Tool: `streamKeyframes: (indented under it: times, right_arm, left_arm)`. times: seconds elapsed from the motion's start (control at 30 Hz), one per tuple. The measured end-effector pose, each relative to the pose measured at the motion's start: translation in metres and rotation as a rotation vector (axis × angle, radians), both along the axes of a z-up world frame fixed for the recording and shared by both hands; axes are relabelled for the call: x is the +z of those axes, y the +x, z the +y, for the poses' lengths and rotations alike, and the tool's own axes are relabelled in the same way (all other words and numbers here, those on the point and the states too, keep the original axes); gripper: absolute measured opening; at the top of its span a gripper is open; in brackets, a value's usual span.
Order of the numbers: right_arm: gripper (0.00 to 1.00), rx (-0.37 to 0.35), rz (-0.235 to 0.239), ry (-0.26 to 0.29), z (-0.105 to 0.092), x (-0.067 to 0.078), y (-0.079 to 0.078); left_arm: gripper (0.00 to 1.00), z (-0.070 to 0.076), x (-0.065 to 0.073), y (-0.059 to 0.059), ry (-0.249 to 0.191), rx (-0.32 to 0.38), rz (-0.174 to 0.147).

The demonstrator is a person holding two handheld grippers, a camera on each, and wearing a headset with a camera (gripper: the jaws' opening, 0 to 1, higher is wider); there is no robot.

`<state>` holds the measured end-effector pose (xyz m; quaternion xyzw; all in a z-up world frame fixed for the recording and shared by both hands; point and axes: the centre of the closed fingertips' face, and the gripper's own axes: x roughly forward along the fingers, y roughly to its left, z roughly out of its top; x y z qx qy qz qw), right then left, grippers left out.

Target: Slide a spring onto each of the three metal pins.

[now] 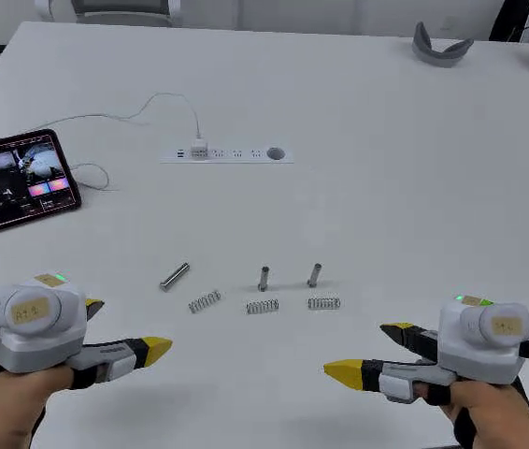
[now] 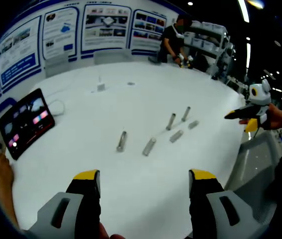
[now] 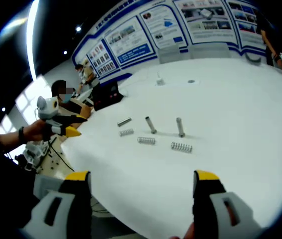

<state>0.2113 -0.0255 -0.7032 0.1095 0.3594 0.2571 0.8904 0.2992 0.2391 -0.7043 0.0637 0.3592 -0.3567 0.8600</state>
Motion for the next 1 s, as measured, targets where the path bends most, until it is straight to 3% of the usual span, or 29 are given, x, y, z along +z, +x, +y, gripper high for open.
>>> streamKeyframes:
  times: [1.0]
  right_arm:
    - [0.85, -0.020, 0.007, 0.018, -0.002, 0.000, -0.001]
  left_arm:
    - [0.69, -0.029, -0.006, 0.031, 0.021, -0.087, -0.010]
